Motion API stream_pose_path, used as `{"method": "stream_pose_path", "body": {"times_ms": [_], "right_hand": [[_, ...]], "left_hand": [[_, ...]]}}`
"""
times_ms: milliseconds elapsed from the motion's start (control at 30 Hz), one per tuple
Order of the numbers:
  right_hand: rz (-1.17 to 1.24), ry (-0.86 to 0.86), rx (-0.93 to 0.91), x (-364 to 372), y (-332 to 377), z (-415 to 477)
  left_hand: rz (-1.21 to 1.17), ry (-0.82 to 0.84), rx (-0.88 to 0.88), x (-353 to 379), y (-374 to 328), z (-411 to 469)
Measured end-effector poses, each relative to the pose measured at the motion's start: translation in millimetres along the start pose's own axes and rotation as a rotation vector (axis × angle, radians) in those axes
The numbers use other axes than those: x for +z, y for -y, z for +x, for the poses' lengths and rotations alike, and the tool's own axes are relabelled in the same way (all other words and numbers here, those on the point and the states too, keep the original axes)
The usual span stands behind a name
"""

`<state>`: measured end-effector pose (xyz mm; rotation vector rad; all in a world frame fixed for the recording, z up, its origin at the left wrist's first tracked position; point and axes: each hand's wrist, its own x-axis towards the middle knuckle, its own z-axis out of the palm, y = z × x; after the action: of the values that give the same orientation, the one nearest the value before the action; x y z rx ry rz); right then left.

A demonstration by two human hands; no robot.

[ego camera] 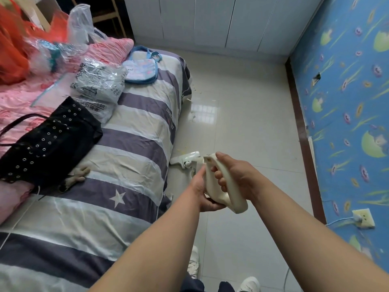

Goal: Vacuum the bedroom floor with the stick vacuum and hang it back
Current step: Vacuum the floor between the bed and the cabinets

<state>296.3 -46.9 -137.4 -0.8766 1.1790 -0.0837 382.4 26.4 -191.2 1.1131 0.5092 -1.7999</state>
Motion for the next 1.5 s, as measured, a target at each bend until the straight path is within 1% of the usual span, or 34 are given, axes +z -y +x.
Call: {"method": "stream_pose_path", "body": {"times_ms": [167, 400, 700, 1100, 1500], "right_hand": [[0.076, -0.042, -0.024, 16.7, 0.4, 9.6], [0.094, -0.071, -0.04, 30.9, 1.4, 17.7], [0.122, -0.131, -0.063, 37.2, 8.6, 21.9], [0.155, -0.116, -0.048, 15.8, 43.8, 44.6], [0.078, -0.087, -0.047, -9.8, 82.5, 79.5]], "left_hand": [[0.008, -0.048, -0.008, -8.4, -13.8, -5.4], [-0.045, -0.096, 0.029, -21.9, -21.7, 2.4], [-0.039, -0.153, 0.042, -26.0, -31.4, 9.0], [-0.029, -0.188, 0.044, 6.5, -59.0, 30.5], [-0.114, -0.178, 0.073, 39.0, -86.8, 66.7]]}}
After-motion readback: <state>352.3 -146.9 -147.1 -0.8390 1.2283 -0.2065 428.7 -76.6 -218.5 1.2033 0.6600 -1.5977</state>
